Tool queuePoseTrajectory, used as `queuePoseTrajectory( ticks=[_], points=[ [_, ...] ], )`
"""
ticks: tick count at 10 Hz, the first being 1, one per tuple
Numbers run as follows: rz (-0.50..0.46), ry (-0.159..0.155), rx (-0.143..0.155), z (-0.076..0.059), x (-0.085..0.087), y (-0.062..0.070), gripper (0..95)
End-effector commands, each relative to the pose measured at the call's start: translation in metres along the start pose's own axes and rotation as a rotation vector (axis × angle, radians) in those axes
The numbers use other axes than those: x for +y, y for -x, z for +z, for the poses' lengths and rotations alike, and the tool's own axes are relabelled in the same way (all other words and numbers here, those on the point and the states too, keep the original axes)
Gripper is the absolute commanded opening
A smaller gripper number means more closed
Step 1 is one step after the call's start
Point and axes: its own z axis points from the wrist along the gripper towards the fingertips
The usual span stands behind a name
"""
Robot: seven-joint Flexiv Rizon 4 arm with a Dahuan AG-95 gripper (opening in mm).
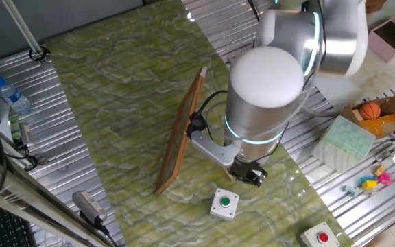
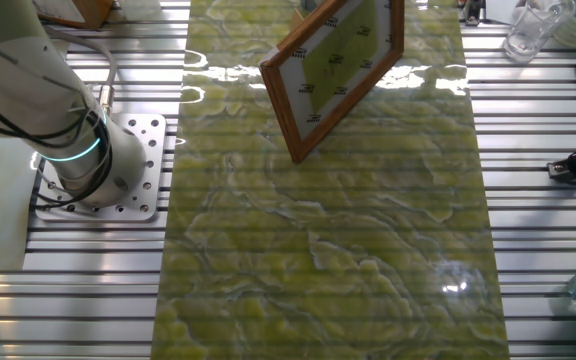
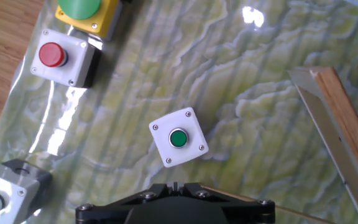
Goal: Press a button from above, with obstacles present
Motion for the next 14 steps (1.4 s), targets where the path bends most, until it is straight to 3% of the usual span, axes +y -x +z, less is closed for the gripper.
queuePoseTrajectory(
  ticks=[1, 3, 8, 10, 12, 14],
  points=[
    [0.04, -0.045, 0.006, -0.001, -0.001, -0.001, 0.0],
    [0.065, -0.059, -0.034, -0.001, -0.001, -0.001, 0.0],
    [0.057, -0.051, -0.056, -0.001, -0.001, -0.001, 0.0],
    [0.069, -0.045, -0.053, -0.003, 0.0, -0.002, 0.0],
    [0.085, -0.043, -0.036, -0.018, 0.005, -0.006, 0.0],
    [0.094, -0.037, -0.041, -0.023, 0.006, -0.008, 0.0]
  ],
)
